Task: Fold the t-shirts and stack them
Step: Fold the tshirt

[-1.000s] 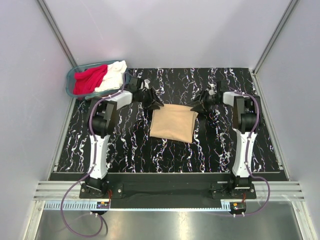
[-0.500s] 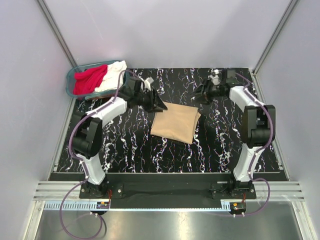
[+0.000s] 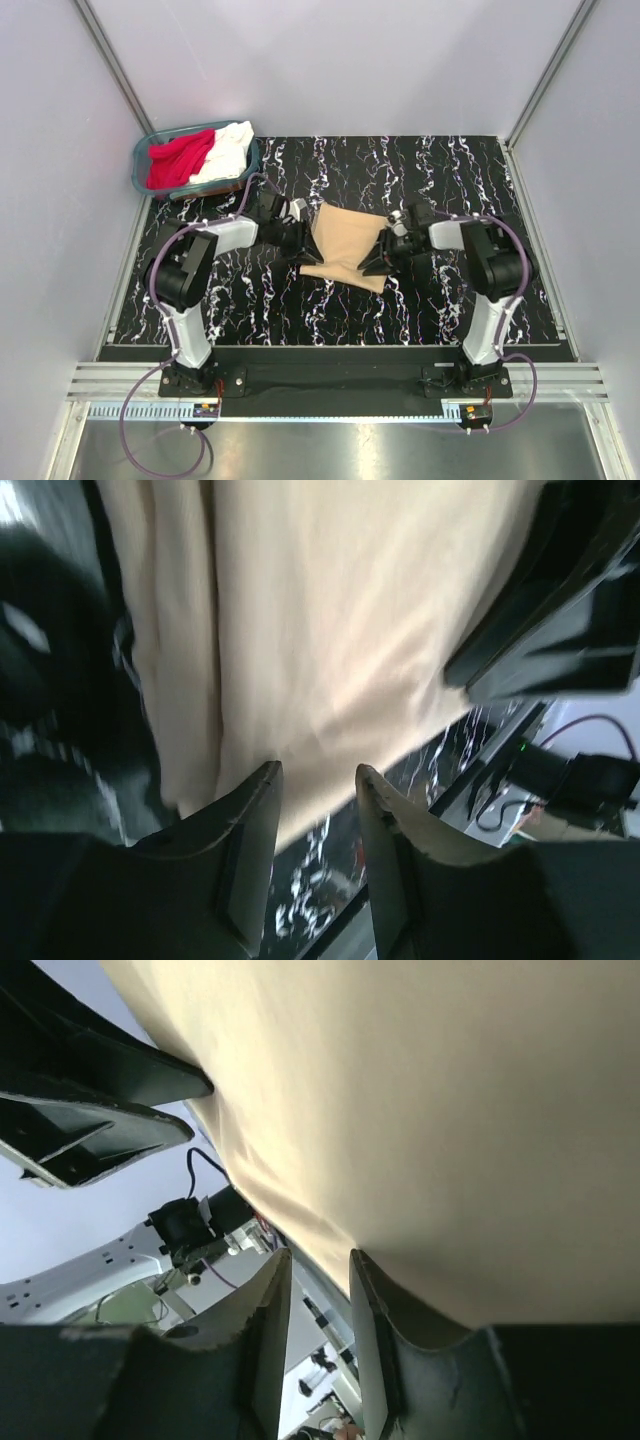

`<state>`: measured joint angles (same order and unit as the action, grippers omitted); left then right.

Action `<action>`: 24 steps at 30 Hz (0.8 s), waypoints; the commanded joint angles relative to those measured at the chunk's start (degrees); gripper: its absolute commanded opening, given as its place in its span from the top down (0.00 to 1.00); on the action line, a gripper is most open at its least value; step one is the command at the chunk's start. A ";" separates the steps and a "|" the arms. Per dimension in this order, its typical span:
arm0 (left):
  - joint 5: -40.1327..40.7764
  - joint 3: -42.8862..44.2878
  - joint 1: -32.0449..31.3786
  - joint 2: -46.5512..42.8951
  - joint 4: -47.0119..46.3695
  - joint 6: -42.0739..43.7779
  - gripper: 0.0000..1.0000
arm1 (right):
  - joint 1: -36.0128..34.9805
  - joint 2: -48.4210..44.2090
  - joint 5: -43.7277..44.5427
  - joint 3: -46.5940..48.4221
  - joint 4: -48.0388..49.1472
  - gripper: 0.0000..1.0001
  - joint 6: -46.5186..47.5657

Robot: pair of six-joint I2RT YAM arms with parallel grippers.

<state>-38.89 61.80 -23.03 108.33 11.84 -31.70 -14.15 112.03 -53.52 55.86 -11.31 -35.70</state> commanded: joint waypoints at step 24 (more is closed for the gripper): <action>4.62 -10.56 1.49 -7.33 -1.82 -0.73 0.62 | -1.86 -3.36 1.05 -6.81 6.94 0.70 -5.26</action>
<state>-38.15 52.07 -21.43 103.68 6.87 -36.32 -19.84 112.84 -53.43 52.82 0.16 -41.63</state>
